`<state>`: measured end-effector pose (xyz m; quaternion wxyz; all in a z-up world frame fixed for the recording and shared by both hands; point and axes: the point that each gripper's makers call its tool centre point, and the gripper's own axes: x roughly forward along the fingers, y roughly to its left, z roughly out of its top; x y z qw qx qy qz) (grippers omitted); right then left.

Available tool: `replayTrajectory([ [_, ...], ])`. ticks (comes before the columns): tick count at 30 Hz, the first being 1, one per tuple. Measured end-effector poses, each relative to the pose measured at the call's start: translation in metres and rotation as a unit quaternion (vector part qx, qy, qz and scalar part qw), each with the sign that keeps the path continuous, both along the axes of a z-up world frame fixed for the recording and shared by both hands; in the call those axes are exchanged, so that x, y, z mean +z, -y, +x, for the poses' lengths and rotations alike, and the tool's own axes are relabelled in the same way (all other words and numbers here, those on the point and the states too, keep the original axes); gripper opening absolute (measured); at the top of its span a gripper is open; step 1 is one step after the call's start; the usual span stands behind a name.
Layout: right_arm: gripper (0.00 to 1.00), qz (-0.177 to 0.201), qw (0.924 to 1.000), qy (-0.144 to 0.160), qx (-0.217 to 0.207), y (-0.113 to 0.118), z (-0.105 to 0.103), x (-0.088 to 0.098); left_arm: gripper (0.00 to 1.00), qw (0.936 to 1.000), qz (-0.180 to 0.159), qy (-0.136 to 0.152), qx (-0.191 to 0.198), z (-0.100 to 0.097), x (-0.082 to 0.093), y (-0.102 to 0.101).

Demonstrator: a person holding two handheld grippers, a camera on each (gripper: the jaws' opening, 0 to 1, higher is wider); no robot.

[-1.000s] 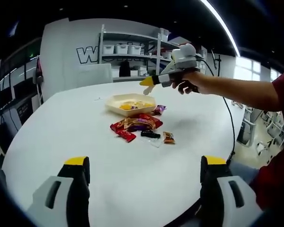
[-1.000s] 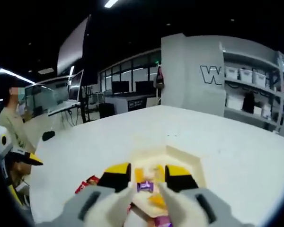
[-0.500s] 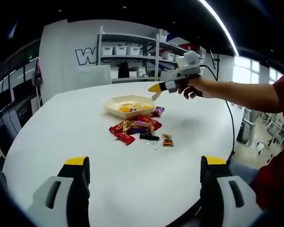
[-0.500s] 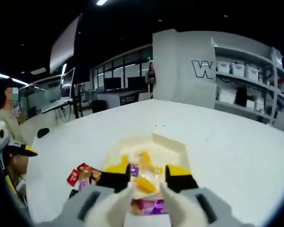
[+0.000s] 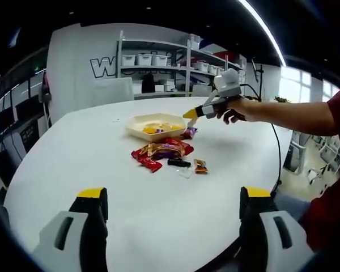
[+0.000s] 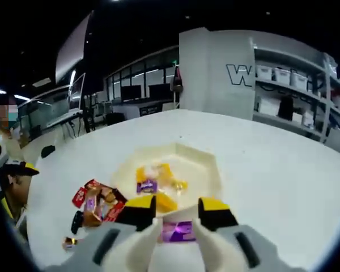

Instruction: Place the target food into the container with the food tongs after gripping and lifting it, then release it inside without dropping or visibly crushing the food.

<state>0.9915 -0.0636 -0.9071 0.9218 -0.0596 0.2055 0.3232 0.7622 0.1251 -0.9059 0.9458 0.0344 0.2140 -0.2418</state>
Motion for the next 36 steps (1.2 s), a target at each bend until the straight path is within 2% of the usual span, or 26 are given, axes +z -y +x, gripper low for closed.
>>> replayTrajectory([
  [8, 0.25, 0.003, 1.0, -0.008, 0.0, -0.001, -0.001, -0.01, 0.94, 1.0, 0.005, -0.001, -0.001, 0.0, 0.0, -0.001],
  [12, 0.25, 0.013, 0.9999, -0.009, -0.002, -0.001, 0.0, -0.009, 0.94, 1.0, 0.007, -0.002, 0.001, -0.001, -0.001, -0.002],
  [18, 0.24, 0.006, 1.0, -0.007, 0.004, 0.004, -0.005, -0.01, 0.93, 1.0, 0.007, -0.003, -0.002, -0.001, -0.001, 0.001],
  [25, 0.23, -0.004, 0.9999, -0.01, 0.003, 0.014, -0.013, -0.01, 0.93, 0.9999, 0.006, 0.001, -0.015, 0.001, 0.001, 0.014],
  [33, 0.22, 0.022, 0.998, -0.051, -0.029, 0.03, -0.025, -0.008, 0.93, 0.9995, 0.007, 0.001, -0.032, 0.001, 0.002, 0.027],
  [36, 0.23, 0.016, 0.9987, -0.034, -0.034, 0.036, -0.022, -0.004, 0.93, 0.9993, 0.007, 0.004, -0.036, 0.0, 0.004, 0.031],
])
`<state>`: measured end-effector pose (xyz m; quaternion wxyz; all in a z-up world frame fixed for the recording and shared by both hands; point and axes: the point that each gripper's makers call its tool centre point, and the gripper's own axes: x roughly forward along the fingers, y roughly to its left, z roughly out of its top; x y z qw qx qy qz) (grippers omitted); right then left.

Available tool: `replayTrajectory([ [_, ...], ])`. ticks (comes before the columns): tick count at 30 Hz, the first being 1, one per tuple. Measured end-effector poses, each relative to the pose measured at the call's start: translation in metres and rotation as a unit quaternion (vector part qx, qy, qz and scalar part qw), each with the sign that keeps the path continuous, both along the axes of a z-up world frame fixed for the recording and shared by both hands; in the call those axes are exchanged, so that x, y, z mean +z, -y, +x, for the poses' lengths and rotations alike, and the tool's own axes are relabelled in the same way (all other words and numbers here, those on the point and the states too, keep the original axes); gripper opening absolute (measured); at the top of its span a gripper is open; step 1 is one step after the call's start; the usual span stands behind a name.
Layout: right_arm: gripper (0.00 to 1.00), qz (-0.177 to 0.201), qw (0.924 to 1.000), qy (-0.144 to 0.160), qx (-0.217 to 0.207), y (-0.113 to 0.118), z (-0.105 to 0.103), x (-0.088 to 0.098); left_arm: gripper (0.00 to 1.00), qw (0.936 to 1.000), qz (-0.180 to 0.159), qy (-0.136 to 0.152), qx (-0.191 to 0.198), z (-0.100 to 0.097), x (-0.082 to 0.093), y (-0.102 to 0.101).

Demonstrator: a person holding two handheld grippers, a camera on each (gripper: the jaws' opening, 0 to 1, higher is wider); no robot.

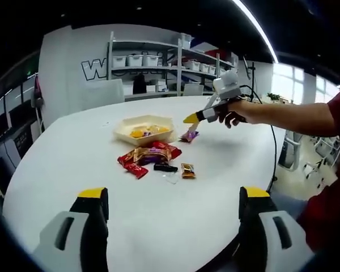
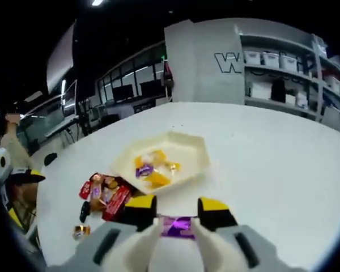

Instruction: Place the target food into the container with the food tongs after gripping and lifting it, then release it inside without dropping or visibly crushing the food.

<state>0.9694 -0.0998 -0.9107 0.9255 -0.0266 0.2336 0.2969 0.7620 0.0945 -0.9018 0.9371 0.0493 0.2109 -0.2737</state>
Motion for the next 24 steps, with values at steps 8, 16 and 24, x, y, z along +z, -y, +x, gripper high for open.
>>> replayTrajectory([
  [8, 0.23, 0.024, 0.9995, -0.016, -0.014, 0.004, 0.009, -0.009, 0.93, 1.0, 0.004, 0.001, 0.009, -0.003, 0.002, -0.006],
  [16, 0.23, 0.045, 0.9973, -0.05, -0.029, 0.01, -0.01, -0.013, 0.93, 0.9999, -0.002, -0.001, 0.012, -0.003, 0.002, -0.005],
  [24, 0.23, 0.054, 0.9961, -0.059, -0.038, 0.016, -0.019, -0.012, 0.93, 1.0, 0.0, 0.002, -0.002, -0.004, 0.003, 0.007],
])
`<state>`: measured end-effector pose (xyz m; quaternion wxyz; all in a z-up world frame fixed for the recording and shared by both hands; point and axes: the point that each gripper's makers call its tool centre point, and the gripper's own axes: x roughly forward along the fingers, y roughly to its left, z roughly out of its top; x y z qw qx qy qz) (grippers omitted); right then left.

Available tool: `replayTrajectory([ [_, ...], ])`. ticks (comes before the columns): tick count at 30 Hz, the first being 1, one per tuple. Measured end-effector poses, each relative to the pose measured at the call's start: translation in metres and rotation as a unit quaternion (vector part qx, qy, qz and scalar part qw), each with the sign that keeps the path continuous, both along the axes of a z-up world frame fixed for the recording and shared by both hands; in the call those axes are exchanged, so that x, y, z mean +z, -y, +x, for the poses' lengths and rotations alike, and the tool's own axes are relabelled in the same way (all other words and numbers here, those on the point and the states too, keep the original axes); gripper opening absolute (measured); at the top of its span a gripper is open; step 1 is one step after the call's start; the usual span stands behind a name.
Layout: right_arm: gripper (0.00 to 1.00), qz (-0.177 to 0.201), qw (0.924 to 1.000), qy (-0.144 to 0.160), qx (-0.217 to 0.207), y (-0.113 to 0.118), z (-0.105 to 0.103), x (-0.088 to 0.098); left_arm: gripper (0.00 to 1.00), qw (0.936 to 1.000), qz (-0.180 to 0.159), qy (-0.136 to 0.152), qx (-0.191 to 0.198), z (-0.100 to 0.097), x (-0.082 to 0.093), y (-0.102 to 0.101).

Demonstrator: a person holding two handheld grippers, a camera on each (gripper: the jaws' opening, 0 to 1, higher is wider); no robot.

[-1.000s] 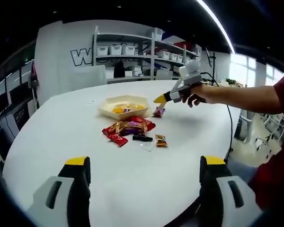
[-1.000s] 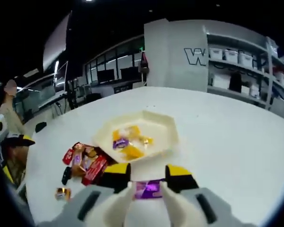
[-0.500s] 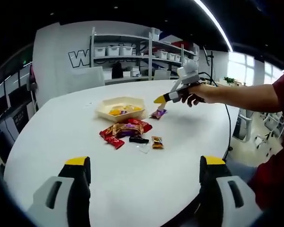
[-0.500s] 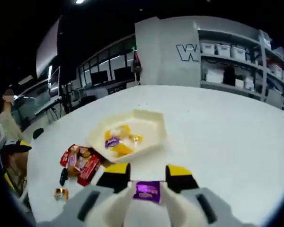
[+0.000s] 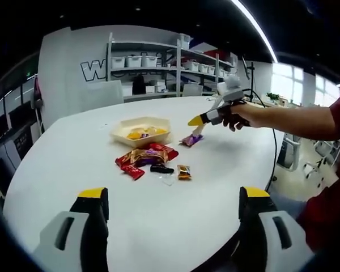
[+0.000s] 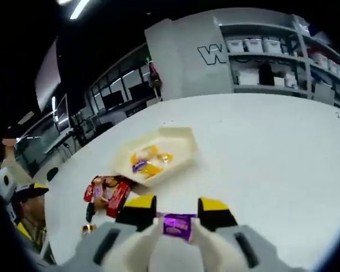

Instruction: Place the target food into the container with the food tongs after gripping and lifting it, then release it inside without dropping or visibly crushing the food.

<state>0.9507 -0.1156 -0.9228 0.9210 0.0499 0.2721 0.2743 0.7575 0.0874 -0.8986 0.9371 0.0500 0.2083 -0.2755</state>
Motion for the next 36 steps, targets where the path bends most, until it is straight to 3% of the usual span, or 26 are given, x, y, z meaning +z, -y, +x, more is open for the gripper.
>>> replayTrajectory([
  [15, 0.23, 0.011, 0.9992, -0.017, 0.034, -0.012, -0.038, 0.003, 0.93, 0.9998, 0.002, 0.002, -0.018, -0.006, 0.0, 0.016],
  [20, 0.23, -0.001, 0.9985, 0.015, 0.053, -0.021, -0.029, 0.016, 0.93, 0.9998, 0.006, 0.003, -0.02, -0.008, 0.001, 0.017],
  [23, 0.24, -0.032, 0.9953, 0.05, 0.076, -0.026, -0.021, 0.017, 0.93, 0.9998, 0.008, 0.005, -0.016, -0.008, 0.003, 0.014],
  [27, 0.25, -0.035, 0.993, 0.049, 0.101, -0.037, -0.018, 0.011, 0.94, 1.0, 0.003, 0.007, -0.001, -0.008, 0.006, 0.005],
  [29, 0.25, -0.062, 0.9871, 0.066, 0.132, -0.042, -0.018, 0.006, 0.94, 1.0, 0.005, 0.006, 0.004, -0.009, 0.006, 0.002],
  [36, 0.26, -0.067, 0.9872, 0.057, 0.133, -0.044, -0.015, -0.004, 0.94, 0.9998, 0.012, 0.006, 0.016, -0.01, 0.008, -0.008],
])
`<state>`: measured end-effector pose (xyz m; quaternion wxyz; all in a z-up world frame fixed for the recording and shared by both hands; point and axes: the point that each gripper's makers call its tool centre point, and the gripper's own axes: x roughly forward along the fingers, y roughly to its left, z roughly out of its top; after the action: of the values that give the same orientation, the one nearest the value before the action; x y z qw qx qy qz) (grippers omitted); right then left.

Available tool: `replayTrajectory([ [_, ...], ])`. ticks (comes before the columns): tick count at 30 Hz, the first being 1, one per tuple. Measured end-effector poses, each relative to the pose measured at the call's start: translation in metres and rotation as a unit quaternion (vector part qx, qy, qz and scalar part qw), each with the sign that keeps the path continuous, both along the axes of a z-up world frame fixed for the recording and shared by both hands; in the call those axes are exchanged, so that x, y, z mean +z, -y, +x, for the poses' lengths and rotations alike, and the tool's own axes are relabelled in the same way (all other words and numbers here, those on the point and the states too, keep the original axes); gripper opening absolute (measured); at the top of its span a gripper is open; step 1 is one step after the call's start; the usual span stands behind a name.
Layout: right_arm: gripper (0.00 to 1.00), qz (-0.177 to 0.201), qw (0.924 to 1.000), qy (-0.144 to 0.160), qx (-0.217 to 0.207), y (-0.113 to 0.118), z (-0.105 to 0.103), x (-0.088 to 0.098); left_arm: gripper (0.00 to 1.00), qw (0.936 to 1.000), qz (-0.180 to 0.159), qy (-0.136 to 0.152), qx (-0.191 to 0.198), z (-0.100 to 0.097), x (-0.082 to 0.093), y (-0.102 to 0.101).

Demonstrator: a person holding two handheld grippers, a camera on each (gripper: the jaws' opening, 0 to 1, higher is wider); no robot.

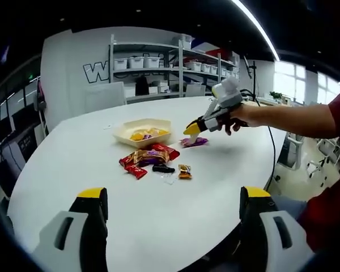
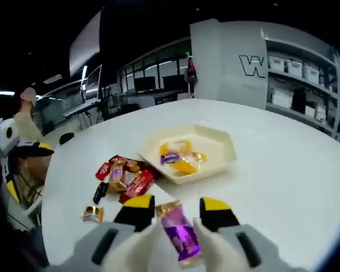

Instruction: Place the target food into the container with the food tongs after gripping and lifting it, then release it inside without dropping or visibly crushing the food.

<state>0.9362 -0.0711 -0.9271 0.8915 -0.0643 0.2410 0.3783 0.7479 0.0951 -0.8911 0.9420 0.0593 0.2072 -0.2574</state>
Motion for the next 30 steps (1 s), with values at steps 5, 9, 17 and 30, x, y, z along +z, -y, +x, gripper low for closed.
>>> replayTrajectory([
  [5, 0.26, 0.001, 1.0, -0.002, 0.0, 0.002, -0.001, 0.0, 0.94, 1.0, 0.0, 0.0, 0.0, 0.001, 0.0, 0.0],
  [9, 0.26, -0.009, 1.0, -0.002, 0.001, 0.004, -0.001, -0.006, 0.94, 1.0, 0.0, -0.002, -0.004, 0.002, -0.002, 0.003],
  [17, 0.24, -0.014, 0.9999, 0.0, 0.002, 0.007, 0.0, -0.008, 0.94, 1.0, -0.002, -0.005, -0.006, 0.006, -0.006, 0.003],
  [30, 0.16, 0.007, 0.9989, -0.016, -0.043, 0.011, 0.006, -0.001, 0.93, 1.0, -0.007, -0.004, -0.006, 0.007, -0.006, -0.001],
])
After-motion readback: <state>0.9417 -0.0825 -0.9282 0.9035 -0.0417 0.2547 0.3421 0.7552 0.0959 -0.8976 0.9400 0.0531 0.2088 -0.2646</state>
